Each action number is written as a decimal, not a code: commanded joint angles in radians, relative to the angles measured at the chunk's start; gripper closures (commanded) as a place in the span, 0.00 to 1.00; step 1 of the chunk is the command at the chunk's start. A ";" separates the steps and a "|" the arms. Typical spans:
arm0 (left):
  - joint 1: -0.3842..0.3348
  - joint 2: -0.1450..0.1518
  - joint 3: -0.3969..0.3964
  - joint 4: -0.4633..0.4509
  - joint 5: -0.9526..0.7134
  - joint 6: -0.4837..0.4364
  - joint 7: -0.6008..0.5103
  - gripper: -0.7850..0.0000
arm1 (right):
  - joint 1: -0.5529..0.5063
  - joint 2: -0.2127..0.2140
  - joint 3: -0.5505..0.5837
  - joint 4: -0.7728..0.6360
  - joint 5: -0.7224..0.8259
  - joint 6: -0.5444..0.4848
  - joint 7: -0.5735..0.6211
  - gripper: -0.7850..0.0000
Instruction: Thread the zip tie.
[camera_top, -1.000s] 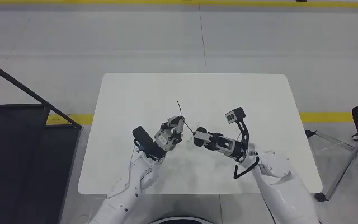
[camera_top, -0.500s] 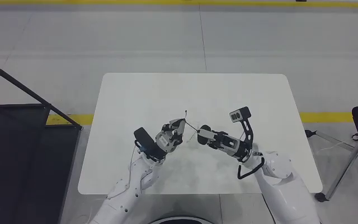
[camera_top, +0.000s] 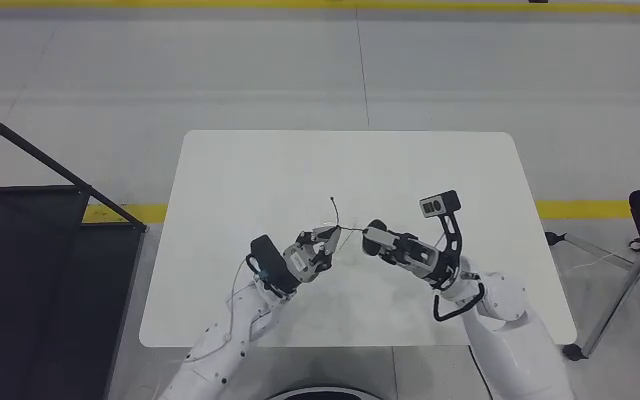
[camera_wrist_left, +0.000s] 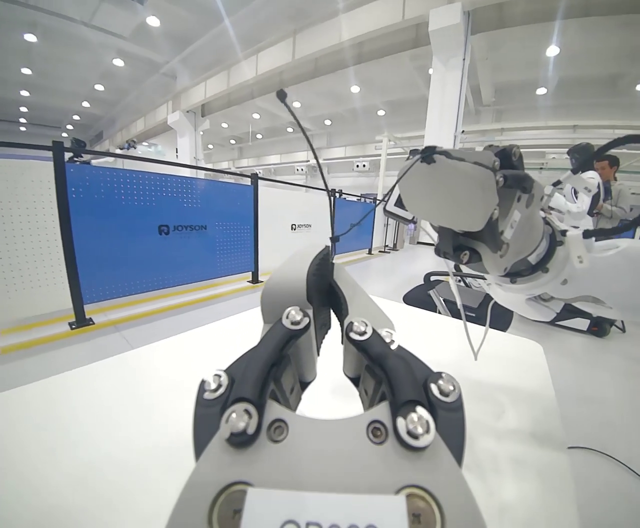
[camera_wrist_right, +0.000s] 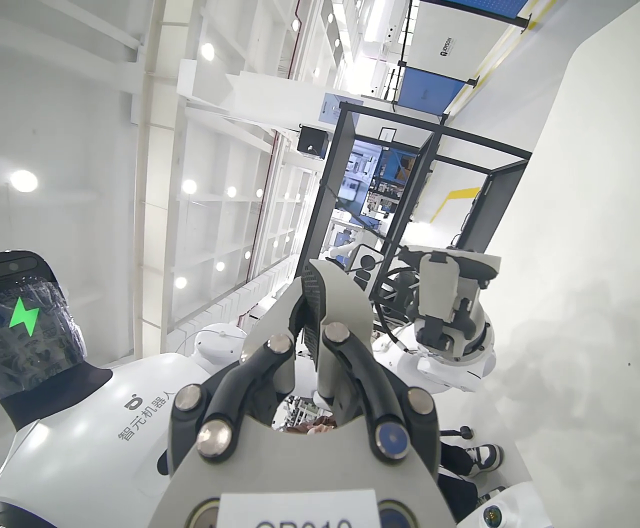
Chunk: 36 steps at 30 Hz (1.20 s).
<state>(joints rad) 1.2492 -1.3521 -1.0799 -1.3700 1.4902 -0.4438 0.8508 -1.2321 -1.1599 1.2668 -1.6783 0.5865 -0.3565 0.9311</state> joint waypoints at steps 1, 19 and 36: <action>0.006 0.003 -0.002 -0.004 0.018 -0.005 0.000 1.00 | 0.000 0.000 0.003 0.003 0.014 -0.001 0.009 1.00; 0.062 0.030 -0.023 -0.069 0.112 -0.015 -0.017 1.00 | -0.017 0.004 0.050 0.009 0.113 -0.030 0.056 1.00; 0.075 0.047 -0.020 -0.086 0.146 -0.026 -0.048 1.00 | -0.030 0.002 0.075 0.018 0.192 -0.063 0.081 1.00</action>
<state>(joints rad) 1.3245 -1.3060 -1.1007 -1.4557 1.6354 -0.4694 0.8042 -1.2619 -1.1577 1.3418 -1.6608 0.7754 -0.4198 1.0099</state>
